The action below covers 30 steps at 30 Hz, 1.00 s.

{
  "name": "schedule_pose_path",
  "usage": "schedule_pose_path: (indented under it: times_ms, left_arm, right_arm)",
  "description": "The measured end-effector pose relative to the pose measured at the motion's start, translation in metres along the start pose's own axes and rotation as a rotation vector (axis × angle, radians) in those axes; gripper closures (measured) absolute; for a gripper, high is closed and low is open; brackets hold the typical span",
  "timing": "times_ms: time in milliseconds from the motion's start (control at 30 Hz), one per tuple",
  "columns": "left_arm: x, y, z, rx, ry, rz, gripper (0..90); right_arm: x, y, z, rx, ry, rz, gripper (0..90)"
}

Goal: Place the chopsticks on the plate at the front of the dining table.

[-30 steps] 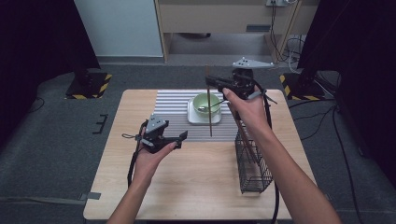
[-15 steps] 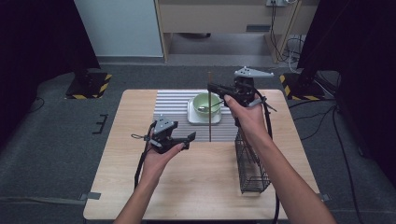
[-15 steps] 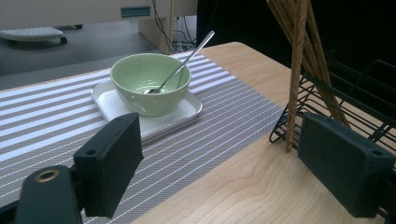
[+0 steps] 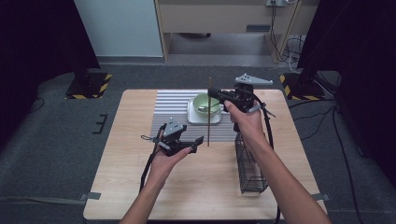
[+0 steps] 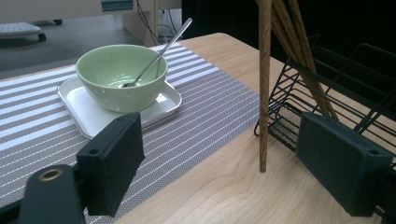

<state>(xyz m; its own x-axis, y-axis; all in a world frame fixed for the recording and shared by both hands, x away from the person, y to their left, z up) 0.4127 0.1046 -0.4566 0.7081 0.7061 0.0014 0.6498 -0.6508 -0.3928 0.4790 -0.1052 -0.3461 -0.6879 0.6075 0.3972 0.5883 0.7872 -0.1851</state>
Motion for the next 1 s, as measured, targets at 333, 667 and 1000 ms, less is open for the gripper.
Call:
schedule_pose_path:
  times_ms: [333, 667, 1000]
  left_arm:
    - [-0.005, 0.007, 0.007, 0.012, -0.016, 0.0, 16.8]
    - [-0.013, 0.014, 0.016, 0.015, -0.004, 0.022, 28.0]
    - [-0.021, 0.027, 0.025, 0.019, -0.013, 0.064, 45.7]
  right_arm:
    - [0.0, 0.001, 0.008, -0.003, 0.026, -0.004, 85.0]
    - [0.0, 0.0, 0.007, -0.008, 0.036, -0.008, 85.1]
    - [0.0, -0.003, 0.006, -0.004, 0.028, -0.007, 85.0]
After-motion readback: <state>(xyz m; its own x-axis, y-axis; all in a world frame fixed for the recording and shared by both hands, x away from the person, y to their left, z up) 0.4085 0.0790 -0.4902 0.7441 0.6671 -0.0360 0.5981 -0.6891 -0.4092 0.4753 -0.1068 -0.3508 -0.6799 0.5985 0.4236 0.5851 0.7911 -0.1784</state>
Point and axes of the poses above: each handheld gripper's, and its own axes: y roughly forward along the jaws, z roughly out of its underside, x roughly to its left, the point moved 2 cm from there along y, roughly forward along the jaws, and after that the axes turned 7 degrees about y, right-handed, at the moved point
